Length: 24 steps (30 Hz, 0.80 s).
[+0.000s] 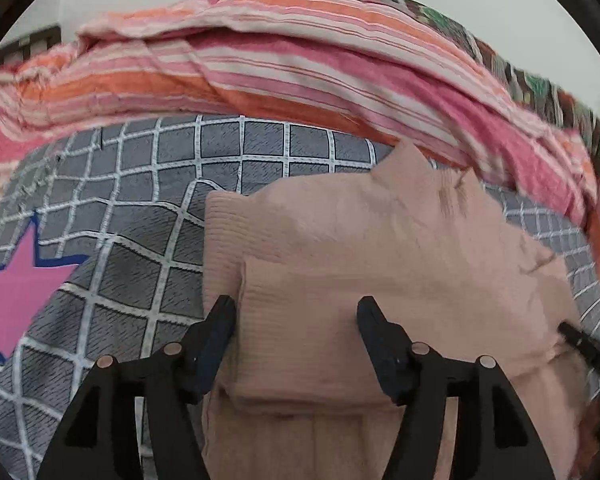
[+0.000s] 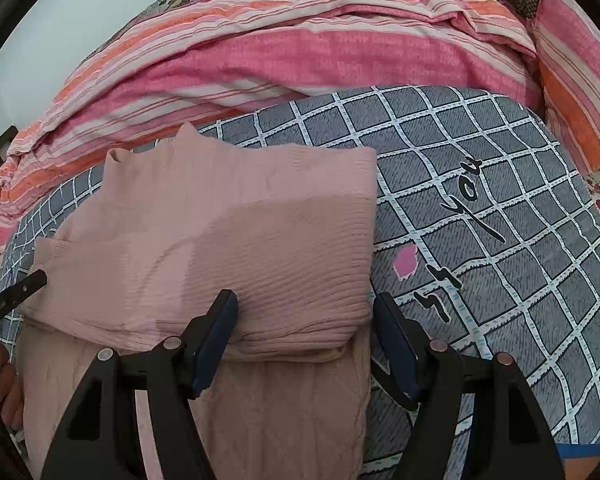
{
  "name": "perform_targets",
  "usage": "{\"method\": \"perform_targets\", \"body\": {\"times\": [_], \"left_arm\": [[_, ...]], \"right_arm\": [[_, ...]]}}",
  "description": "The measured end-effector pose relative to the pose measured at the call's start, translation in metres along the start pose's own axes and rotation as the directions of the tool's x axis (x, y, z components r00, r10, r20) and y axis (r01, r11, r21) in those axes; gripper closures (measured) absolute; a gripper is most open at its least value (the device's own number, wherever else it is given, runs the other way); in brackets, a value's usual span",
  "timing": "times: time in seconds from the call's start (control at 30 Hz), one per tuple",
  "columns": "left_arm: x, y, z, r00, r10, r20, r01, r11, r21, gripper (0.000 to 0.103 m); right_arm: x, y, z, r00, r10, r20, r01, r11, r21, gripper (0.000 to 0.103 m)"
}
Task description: Fold small clothes
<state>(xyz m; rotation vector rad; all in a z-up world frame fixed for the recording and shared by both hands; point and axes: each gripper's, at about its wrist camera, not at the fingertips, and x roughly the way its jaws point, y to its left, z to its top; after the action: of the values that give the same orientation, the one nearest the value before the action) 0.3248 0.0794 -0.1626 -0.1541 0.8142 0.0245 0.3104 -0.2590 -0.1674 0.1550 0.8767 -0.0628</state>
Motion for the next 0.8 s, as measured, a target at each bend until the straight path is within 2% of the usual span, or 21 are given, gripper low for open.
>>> {"method": "perform_targets", "body": {"times": [0.07,0.17,0.37,0.67,0.8], "left_arm": [[-0.003,-0.005,-0.005,0.999,0.04,0.006,-0.04,0.999,0.027,0.035],[-0.007,-0.007,-0.009,0.998,0.064,0.017,-0.064,0.997,0.036,0.035],[-0.005,-0.001,-0.009,0.998,0.057,0.013,-0.058,0.998,0.013,0.035],[-0.006,-0.007,-0.011,0.998,0.063,0.029,-0.064,0.997,0.032,0.035],[-0.011,-0.009,-0.012,0.997,0.056,0.048,-0.059,0.997,0.043,0.038]], "right_arm": [[-0.001,0.002,0.0,1.0,-0.012,0.007,0.012,1.0,-0.013,0.033],[-0.003,0.005,-0.001,1.0,-0.02,0.014,0.02,0.999,-0.029,0.033],[-0.008,0.009,-0.002,0.999,-0.037,0.028,0.038,0.998,-0.049,0.033],[-0.022,0.015,-0.008,0.994,-0.058,0.093,0.064,0.996,-0.06,0.033],[-0.022,0.022,-0.007,0.992,-0.083,0.095,0.093,0.991,-0.102,0.037]]}}
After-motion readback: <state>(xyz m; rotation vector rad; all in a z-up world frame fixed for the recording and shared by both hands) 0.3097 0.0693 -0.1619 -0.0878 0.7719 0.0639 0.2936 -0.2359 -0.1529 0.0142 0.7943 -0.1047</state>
